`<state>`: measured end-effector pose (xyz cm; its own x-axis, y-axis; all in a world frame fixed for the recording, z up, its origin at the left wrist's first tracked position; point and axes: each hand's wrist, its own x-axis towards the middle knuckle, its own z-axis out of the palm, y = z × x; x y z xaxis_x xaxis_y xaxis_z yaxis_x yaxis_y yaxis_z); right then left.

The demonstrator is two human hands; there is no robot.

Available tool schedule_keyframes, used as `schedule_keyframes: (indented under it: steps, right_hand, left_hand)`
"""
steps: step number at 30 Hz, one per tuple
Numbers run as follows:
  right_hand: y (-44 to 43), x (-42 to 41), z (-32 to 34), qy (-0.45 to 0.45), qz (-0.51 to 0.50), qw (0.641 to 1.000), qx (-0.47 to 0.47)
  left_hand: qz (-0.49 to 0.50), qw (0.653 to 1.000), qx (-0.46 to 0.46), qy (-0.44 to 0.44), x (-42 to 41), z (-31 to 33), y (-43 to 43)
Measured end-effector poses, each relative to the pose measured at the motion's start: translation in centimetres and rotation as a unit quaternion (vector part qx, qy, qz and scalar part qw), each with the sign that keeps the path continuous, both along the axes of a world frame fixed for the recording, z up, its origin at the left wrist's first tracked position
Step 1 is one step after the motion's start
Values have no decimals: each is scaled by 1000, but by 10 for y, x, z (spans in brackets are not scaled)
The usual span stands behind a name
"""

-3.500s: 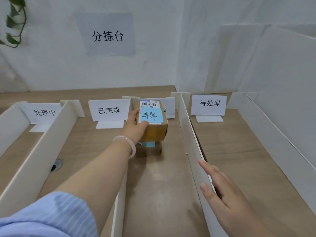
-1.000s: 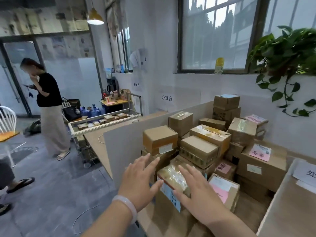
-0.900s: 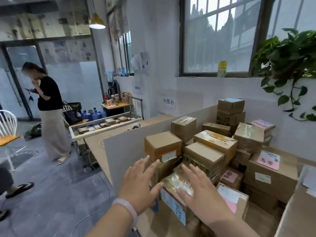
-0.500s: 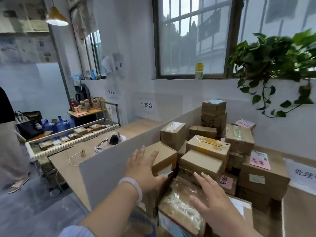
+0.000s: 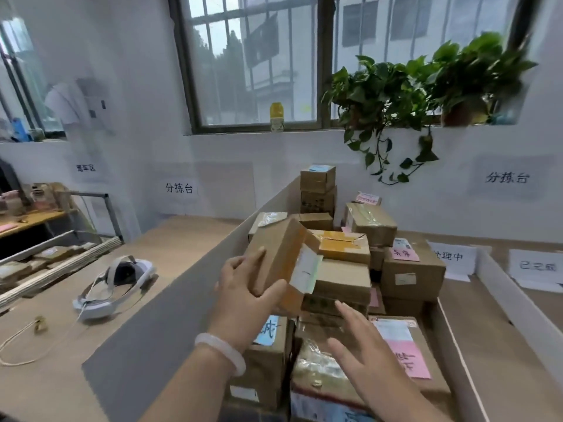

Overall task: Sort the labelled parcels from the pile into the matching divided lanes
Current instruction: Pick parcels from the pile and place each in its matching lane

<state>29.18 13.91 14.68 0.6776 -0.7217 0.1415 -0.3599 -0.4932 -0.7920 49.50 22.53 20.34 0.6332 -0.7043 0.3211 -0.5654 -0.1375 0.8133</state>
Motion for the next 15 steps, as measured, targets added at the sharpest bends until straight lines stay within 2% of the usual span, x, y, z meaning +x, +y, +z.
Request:
schedule_keyframes:
  steps: [2, 4, 5, 6, 8, 11, 15]
  right_hand:
    - [8, 8, 7, -51, -14, 998, 17]
    - [17, 15, 15, -89, -28, 996, 17]
    - [20, 17, 19, -108, -36, 993, 15]
    - [22, 16, 22, -129, -47, 991, 7]
    - [24, 10, 25, -145, -78, 986, -20]
    - [23, -7, 24, -86, -130, 984, -84]
    - [21, -33, 23, 1, -190, 959, -210]
  left_hand:
    - [-78, 984, -54, 154, -14, -1, -3]
    - [-156, 938, -81, 300, -31, -4, -9]
    - [-176, 920, -85, 340, -39, -6, -11]
    - [-183, 912, -89, 355, -46, -7, -12]
    - [-181, 923, -75, 331, -56, -12, -17]
    - [-195, 934, -59, 293, -63, -22, -28]
    - [-295, 885, -28, 358, -80, -28, -44]
